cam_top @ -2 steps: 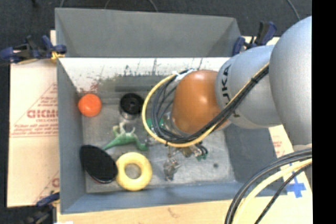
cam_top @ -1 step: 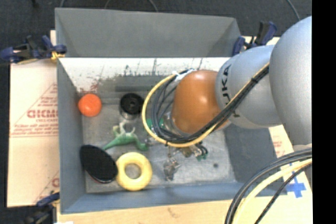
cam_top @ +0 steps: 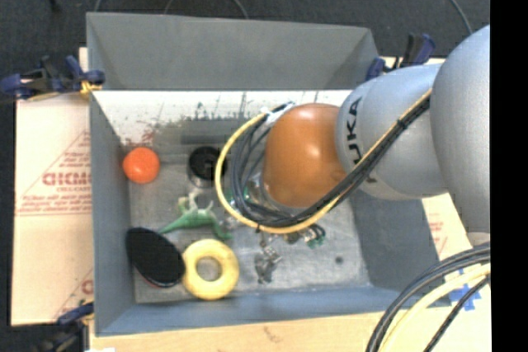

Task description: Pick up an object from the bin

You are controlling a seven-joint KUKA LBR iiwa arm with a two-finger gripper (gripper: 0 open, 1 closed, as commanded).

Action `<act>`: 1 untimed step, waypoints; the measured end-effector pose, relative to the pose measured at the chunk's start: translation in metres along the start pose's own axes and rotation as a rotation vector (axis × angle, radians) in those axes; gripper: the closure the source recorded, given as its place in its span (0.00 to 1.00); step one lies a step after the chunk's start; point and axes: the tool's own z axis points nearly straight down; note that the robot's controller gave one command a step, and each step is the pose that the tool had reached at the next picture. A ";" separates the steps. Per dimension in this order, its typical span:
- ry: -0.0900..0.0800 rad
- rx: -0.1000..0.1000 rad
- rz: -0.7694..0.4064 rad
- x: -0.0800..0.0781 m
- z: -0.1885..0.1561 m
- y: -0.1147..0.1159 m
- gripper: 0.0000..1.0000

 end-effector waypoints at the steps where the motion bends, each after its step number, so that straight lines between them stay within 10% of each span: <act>1: -0.012 0.002 0.210 -0.038 0.010 0.042 1.00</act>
Offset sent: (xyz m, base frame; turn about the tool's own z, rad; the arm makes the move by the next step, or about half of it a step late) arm 0.0000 0.0000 0.0000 0.0000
